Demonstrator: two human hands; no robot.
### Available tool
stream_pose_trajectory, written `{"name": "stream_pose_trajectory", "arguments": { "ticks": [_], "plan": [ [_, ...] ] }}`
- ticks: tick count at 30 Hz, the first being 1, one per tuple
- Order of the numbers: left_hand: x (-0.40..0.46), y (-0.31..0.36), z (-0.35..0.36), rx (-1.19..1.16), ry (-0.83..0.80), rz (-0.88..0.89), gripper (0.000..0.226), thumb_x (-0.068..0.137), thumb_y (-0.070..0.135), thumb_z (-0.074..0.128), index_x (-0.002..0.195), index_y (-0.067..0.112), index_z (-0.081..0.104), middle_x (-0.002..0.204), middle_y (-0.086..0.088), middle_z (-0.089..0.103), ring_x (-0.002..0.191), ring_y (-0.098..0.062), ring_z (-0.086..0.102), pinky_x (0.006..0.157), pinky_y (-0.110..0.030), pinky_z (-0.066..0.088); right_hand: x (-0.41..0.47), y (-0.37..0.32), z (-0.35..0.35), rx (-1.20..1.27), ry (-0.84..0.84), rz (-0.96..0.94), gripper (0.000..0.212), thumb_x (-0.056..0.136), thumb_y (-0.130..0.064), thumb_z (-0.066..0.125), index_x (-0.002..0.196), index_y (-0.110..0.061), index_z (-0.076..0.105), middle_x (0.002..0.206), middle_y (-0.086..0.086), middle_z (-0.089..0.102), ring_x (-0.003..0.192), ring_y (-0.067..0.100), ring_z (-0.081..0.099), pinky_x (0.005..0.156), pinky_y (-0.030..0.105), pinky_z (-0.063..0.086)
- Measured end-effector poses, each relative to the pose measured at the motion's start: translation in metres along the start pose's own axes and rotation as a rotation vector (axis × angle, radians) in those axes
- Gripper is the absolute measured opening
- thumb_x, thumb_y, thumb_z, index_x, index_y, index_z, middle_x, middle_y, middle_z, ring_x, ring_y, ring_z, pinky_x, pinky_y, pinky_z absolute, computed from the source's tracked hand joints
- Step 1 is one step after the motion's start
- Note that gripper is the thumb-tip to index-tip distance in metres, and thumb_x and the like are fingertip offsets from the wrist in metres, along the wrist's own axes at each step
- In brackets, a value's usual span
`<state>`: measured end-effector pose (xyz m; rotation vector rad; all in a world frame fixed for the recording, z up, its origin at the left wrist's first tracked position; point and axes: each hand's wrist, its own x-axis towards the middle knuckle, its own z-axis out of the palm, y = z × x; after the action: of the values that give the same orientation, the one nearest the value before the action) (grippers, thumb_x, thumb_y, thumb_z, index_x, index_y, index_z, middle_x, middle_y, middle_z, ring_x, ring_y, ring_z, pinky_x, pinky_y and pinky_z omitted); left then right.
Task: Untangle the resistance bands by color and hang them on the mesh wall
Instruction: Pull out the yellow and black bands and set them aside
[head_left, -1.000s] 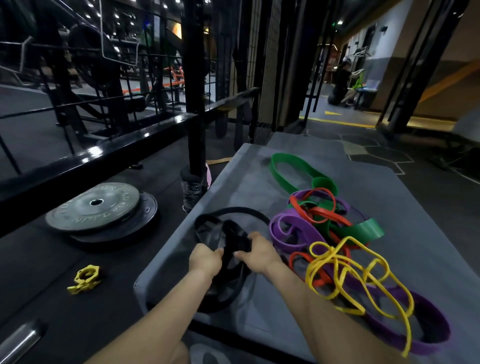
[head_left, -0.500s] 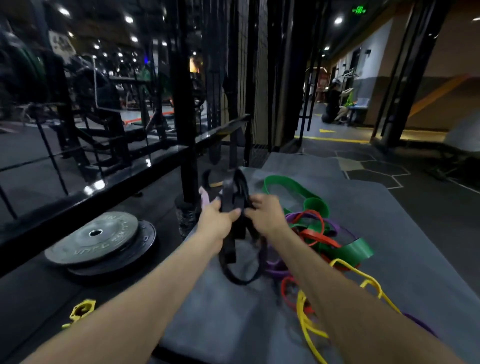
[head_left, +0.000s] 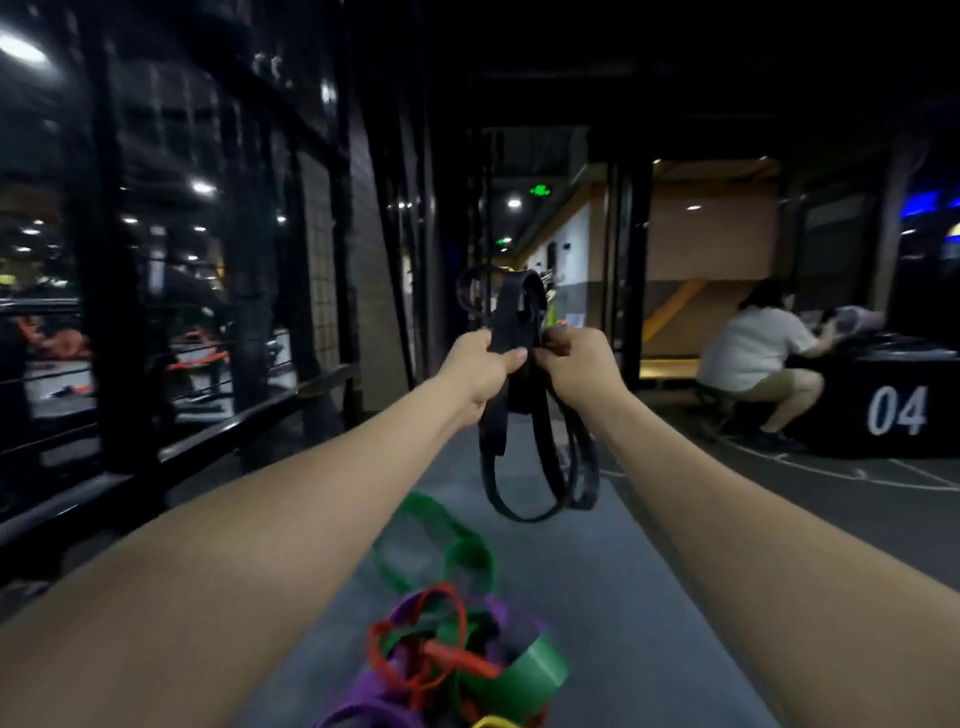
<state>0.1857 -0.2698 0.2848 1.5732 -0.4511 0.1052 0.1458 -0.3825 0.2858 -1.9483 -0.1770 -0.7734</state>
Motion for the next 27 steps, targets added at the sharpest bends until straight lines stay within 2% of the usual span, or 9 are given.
{"name": "stream_pose_trajectory", "arguments": {
  "ticks": [3,6,12,14,16,18,20,23,27],
  "plan": [
    [0.039,-0.014,0.049,-0.057,-0.046,0.031,0.032,0.091,0.005,0.055,0.120,-0.005,0.049,0.121,-0.018,0.058,0.114,-0.033,0.054,0.104,-0.048,0.041,0.033,0.037,-0.031,-0.050,0.039,-0.011,0.025,0.089,0.002,0.050,0.108,0.000,0.065,0.105,0.016,0.068,0.096,0.024,0.063,0.088,0.035,0.051],
    [0.072,-0.048,0.086,-0.097,-0.073,0.066,0.011,0.093,0.004,0.050,0.103,0.007,0.053,0.105,-0.013,0.060,0.104,-0.029,0.056,0.102,-0.048,0.042,0.057,0.086,-0.045,-0.067,0.045,-0.028,0.030,0.089,0.005,0.046,0.113,-0.001,0.063,0.106,0.010,0.067,0.098,0.018,0.061,0.085,0.024,0.048],
    [0.116,-0.180,0.116,-0.062,-0.014,-0.024,0.015,0.093,0.005,0.051,0.085,0.016,0.058,0.103,-0.015,0.062,0.101,-0.028,0.059,0.099,-0.049,0.045,0.068,0.224,-0.015,-0.064,-0.027,0.087,0.035,0.088,0.010,0.042,0.112,-0.003,0.064,0.104,0.007,0.067,0.099,0.018,0.061,0.088,0.025,0.048],
    [0.121,-0.228,0.115,0.201,-0.053,-0.115,0.016,0.095,0.020,0.050,0.102,0.010,0.060,0.113,-0.017,0.062,0.110,-0.033,0.057,0.097,-0.041,0.046,0.056,0.275,0.006,-0.115,-0.110,0.200,0.033,0.089,0.007,0.041,0.114,-0.001,0.061,0.113,0.016,0.066,0.103,0.024,0.061,0.085,0.027,0.047],
    [0.115,-0.272,0.112,0.729,-0.266,-0.332,0.048,0.098,0.038,0.039,0.126,0.001,0.049,0.130,-0.021,0.051,0.117,-0.035,0.052,0.088,-0.033,0.044,0.039,0.327,0.029,-0.273,-0.270,0.342,0.027,0.093,-0.002,0.042,0.113,0.003,0.059,0.115,0.021,0.063,0.104,0.030,0.059,0.079,0.030,0.044],
    [0.105,-0.304,0.109,1.099,-0.359,-0.394,0.058,0.100,0.041,0.028,0.141,0.001,0.030,0.145,-0.025,0.032,0.130,-0.037,0.037,0.099,-0.037,0.036,0.022,0.367,0.046,-0.479,-0.380,0.442,0.023,0.094,-0.012,0.043,0.108,0.002,0.055,0.118,0.022,0.058,0.107,0.036,0.055,0.082,0.035,0.044],
    [0.104,-0.325,0.106,1.157,-0.305,-0.324,0.058,0.099,0.039,0.030,0.147,0.008,0.015,0.151,-0.017,0.023,0.136,-0.035,0.026,0.108,-0.041,0.028,0.010,0.390,0.055,-0.581,-0.396,0.460,0.018,0.094,-0.017,0.043,0.104,-0.004,0.051,0.122,0.021,0.053,0.112,0.038,0.051,0.090,0.040,0.044],
    [0.111,-0.336,0.101,1.185,-0.314,-0.222,0.061,0.098,0.040,0.033,0.149,0.019,0.006,0.155,-0.006,0.013,0.140,-0.030,0.021,0.113,-0.042,0.024,0.003,0.399,0.053,-0.666,-0.353,0.418,0.032,0.091,-0.014,0.043,0.123,-0.007,0.048,0.131,0.017,0.047,0.118,0.037,0.047,0.099,0.044,0.042],
    [0.109,-0.323,0.096,1.274,-0.252,-0.162,0.061,0.096,0.044,0.039,0.148,0.022,0.015,0.156,-0.002,0.010,0.141,-0.028,0.017,0.113,-0.044,0.018,0.001,0.390,0.036,-0.787,-0.260,0.432,0.035,0.092,-0.017,0.048,0.126,-0.010,0.047,0.132,0.013,0.046,0.120,0.035,0.045,0.096,0.042,0.042]
  ]
}}
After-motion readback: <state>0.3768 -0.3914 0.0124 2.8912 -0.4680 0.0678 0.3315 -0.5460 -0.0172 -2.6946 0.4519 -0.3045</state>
